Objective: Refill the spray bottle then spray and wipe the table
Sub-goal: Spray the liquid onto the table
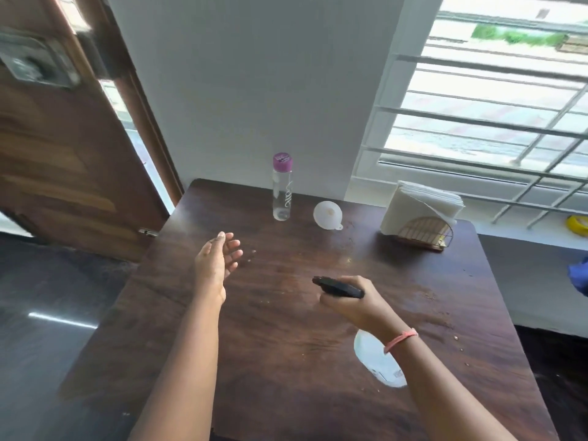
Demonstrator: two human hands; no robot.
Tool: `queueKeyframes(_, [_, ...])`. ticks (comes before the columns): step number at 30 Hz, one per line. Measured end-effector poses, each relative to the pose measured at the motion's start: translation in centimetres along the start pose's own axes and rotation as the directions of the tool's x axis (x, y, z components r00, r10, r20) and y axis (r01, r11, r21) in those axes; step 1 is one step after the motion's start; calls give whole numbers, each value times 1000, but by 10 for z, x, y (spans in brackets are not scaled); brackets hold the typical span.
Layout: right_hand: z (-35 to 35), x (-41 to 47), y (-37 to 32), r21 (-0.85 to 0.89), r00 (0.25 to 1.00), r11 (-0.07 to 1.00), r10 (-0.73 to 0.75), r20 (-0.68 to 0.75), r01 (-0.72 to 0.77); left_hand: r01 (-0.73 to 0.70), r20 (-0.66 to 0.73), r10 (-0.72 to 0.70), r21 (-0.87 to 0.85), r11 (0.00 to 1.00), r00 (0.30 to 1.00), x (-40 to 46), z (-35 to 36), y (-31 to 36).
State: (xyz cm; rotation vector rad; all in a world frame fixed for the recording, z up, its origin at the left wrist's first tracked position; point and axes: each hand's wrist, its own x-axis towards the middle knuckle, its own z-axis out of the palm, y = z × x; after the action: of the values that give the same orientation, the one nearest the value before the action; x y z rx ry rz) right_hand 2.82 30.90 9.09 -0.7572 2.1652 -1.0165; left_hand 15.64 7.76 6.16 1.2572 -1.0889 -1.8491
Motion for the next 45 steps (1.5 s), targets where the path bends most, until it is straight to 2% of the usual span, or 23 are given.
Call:
queueKeyframes(3, [11,20,-20,-42,995,997,-69,-71,66,13,-35,-12,15,1000,999,17,-20,8])
queueKeyframes(5, [18,34,-30,33,991,992,-117,-60,119,27,-18,-26,81,996,1000,27,-30,12])
queueKeyframes(6, [20,40,-36,112,990,984,-136,-36,139,29,32,-34,144,989,999,31,-35,15])
queueKeyframes(7, [25,50,-43,189,987,969,-160,-25,162,11,140,-46,243,970,989,35,-41,20])
queueKeyframes(8, [30,60,-51,242,981,951,-190,-40,194,-28,293,-89,373,927,952,38,-45,24])
queueKeyframes(10, [43,81,-69,317,964,910,-245,-108,267,-112,539,-273,575,810,797,41,-47,29])
queueKeyframes(11, [54,97,-79,356,957,889,-252,-144,288,-139,597,-342,614,777,726,45,-43,28])
queueKeyframes(12, [64,109,-90,397,953,869,-238,-185,294,-184,637,-354,621,762,685,44,-35,25])
queueKeyframes(14, [86,136,-115,506,951,814,-177,-255,287,-376,687,-173,570,730,706,47,-15,9])
queueKeyframes(16, [107,159,-137,523,937,800,-131,-325,293,-534,632,76,576,619,771,50,8,-6])
queueKeyframes(17, [115,169,-146,495,927,816,-125,-354,299,-542,555,179,605,584,812,52,16,-6])
queueKeyframes(19, [132,188,-158,396,921,866,-164,-352,306,-431,333,276,642,633,902,68,26,1])
queueKeyframes(20, [138,192,-161,321,929,898,-202,-310,302,-390,263,287,626,675,921,79,26,3])
queueKeyframes(22, [148,204,-159,174,946,948,-221,-235,265,-331,221,248,574,749,943,111,24,8])
queueKeyframes(24, [148,211,-149,89,941,962,-230,-249,258,-351,277,228,577,738,933,143,23,13])
queueKeyframes(27, [136,211,-125,73,954,978,-175,-242,197,-495,445,224,720,486,867,189,22,20])
queueKeyframes(28, [130,211,-112,80,963,984,-139,-231,161,-497,468,188,726,474,863,201,24,22])
queueKeyframes(30, [119,207,-91,101,972,990,-69,-225,94,-488,479,156,718,497,864,221,24,25])
queueKeyframes(33, [106,205,-70,111,972,994,20,-235,7,-495,527,72,732,469,847,241,27,25])
queueKeyframes(36, [98,206,-59,97,968,995,44,-248,-20,-501,569,21,705,502,822,248,28,18])
queueKeyframes(40, [95,206,-50,112,970,993,57,-238,-31,-480,564,18,684,549,825,247,24,13])
queueKeyframes(45, [88,199,-43,136,970,989,86,-226,-56,-438,505,-13,760,479,863,246,23,21])
